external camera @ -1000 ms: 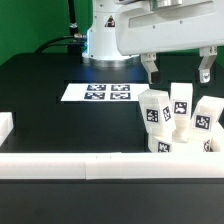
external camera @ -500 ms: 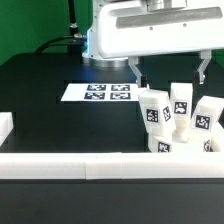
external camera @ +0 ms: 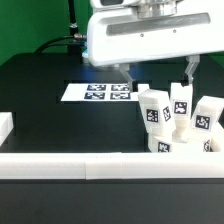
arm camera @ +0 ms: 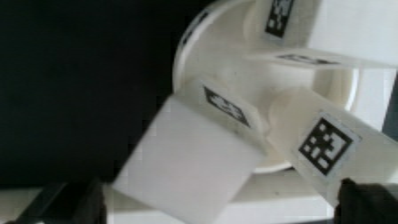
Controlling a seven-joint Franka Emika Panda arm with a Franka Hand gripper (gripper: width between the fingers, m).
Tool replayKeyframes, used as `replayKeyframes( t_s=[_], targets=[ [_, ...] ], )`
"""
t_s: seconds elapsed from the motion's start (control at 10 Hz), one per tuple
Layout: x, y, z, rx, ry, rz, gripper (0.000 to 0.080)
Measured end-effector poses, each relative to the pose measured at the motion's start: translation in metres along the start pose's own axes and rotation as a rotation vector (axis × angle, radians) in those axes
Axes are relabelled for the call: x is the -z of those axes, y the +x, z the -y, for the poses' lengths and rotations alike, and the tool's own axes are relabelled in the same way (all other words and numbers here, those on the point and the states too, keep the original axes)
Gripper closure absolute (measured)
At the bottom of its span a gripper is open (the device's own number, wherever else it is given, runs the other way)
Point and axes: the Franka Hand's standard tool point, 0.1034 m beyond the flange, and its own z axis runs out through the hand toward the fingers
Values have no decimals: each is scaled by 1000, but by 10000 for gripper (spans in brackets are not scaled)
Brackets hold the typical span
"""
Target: Assemble stool
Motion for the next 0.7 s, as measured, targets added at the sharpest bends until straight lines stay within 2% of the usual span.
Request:
replayKeyframes(
  t_s=[0.3, 0.5, 0.7],
  targets=[
    [0, 4, -3, 40, -12, -22, 151],
    [-2, 7, -4, 296, -52, -51, 151],
    [-2, 11, 3, 458, -92, -74, 151]
  ],
)
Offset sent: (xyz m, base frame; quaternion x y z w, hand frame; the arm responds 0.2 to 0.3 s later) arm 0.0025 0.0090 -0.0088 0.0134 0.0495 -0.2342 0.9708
